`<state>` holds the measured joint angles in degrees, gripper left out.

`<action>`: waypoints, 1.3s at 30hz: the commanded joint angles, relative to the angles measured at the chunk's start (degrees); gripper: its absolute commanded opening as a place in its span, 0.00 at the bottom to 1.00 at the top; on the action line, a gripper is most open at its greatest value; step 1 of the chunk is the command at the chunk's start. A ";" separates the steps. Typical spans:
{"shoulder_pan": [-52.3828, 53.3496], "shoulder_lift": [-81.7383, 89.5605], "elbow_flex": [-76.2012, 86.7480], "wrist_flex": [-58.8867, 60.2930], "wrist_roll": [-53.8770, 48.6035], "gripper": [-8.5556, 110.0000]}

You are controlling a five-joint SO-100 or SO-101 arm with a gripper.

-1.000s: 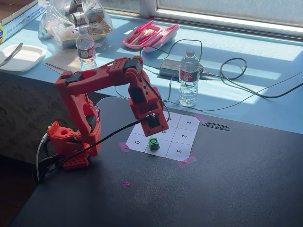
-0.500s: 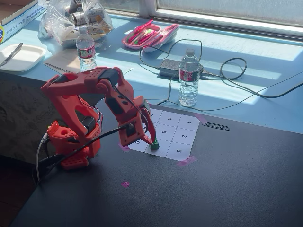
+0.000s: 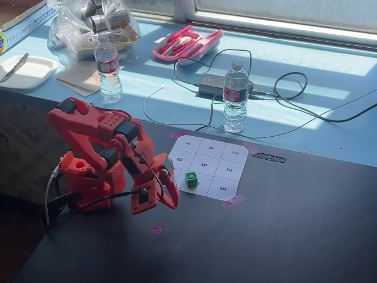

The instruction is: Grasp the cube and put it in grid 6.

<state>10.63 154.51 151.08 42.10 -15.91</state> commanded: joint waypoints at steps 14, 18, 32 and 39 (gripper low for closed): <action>-4.57 16.96 13.27 -0.70 3.69 0.07; -5.54 20.65 16.61 -0.35 4.39 0.07; -6.94 29.62 21.53 4.92 6.33 0.07; -8.26 34.63 25.05 6.42 6.68 0.07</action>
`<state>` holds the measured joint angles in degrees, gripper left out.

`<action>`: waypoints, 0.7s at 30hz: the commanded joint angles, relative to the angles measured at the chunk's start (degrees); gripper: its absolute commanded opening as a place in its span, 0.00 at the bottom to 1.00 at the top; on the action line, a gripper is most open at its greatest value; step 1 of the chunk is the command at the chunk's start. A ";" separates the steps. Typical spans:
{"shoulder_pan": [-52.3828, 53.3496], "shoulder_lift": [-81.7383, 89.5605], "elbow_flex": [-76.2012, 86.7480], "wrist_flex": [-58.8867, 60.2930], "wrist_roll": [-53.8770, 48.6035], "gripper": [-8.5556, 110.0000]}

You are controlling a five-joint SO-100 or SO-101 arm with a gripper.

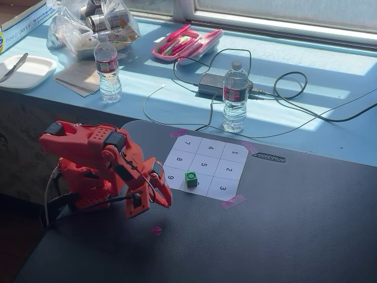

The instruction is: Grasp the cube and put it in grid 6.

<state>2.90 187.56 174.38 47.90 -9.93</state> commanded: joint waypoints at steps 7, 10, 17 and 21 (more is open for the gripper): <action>-0.18 1.67 1.85 0.62 1.23 0.07; -0.09 1.67 1.85 0.62 1.32 0.07; -0.09 1.67 1.85 0.62 1.23 0.07; -0.26 1.67 1.85 0.62 1.05 0.07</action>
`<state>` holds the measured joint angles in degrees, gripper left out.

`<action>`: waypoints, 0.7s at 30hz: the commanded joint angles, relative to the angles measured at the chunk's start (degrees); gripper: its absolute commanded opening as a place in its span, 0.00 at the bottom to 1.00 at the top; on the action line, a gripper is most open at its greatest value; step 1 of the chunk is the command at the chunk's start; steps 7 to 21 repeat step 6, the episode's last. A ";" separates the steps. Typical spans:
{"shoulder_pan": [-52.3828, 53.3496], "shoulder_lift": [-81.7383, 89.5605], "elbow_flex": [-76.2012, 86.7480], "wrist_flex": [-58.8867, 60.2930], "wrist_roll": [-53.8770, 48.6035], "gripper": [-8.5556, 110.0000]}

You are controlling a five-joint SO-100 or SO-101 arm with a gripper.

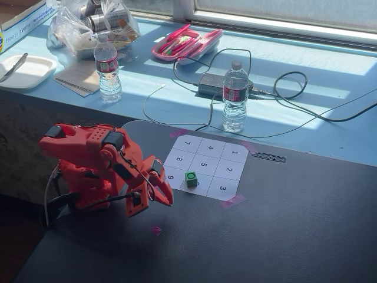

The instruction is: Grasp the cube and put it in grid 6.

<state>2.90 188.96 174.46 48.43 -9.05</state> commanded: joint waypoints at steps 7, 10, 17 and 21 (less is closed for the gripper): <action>-0.53 0.26 1.76 0.09 -0.09 0.07; -0.53 0.26 1.76 0.09 -0.09 0.07; -0.53 0.26 1.76 0.09 -0.09 0.07; -0.53 0.26 1.76 0.09 -0.09 0.07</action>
